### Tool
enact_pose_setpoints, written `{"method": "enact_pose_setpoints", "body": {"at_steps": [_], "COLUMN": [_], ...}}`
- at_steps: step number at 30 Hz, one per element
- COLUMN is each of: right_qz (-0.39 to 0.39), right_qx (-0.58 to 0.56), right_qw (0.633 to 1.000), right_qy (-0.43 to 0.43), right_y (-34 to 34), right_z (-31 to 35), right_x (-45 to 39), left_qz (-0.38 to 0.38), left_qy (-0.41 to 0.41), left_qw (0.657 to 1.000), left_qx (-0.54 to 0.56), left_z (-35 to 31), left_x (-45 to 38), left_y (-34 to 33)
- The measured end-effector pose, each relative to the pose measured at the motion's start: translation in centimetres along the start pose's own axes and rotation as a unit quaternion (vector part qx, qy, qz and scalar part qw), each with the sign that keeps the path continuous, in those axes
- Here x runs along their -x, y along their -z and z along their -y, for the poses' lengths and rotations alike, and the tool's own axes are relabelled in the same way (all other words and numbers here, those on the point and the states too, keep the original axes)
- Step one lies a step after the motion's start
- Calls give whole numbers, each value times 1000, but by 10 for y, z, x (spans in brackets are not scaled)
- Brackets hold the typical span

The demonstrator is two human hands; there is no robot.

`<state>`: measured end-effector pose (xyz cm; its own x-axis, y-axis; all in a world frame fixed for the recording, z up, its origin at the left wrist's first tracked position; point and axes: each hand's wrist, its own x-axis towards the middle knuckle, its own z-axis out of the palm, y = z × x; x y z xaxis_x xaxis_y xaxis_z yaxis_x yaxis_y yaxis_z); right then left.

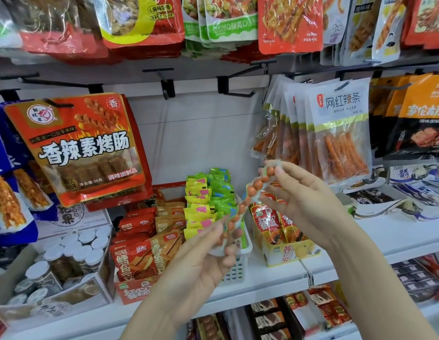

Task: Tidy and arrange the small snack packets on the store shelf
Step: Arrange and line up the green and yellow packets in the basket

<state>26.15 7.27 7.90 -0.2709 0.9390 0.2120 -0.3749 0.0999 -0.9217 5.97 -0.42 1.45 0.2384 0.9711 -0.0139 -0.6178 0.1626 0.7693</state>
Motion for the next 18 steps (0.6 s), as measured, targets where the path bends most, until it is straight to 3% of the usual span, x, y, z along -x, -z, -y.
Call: {"method": "enact_pose_setpoints", "body": {"at_steps": [2,4,6,8,11,13,18], "right_qz": [7,30,70,57,-26,-87,-166], "right_qx": [-9,-11,80,226,285,315,479], "right_qw": [999,996,992,972,956,939,845], "right_qy": [-49,-83,-66,-10,68,110,173], "right_y": [5,10,14,15,16,23,42], "right_z": [5,12,16,17,20,24,37], "right_x": [0,3,6,9,8,7,9], "left_qz": [-26,-75,-105,-111,-132,-150,-105], "left_qy": [-67,-126,-203,-266,-280,-290,-263], "left_qw": [989,944,882,826,778,713,585], "left_qx": [-129,-295,-412,-484,-547,-621,-760], "left_z": [-5,-9,-13,-13,-10,-8,0], "left_x": [1,0,-2,-6,-13,-17,-32], "left_y": [4,8,9,10,13,16,19]}}
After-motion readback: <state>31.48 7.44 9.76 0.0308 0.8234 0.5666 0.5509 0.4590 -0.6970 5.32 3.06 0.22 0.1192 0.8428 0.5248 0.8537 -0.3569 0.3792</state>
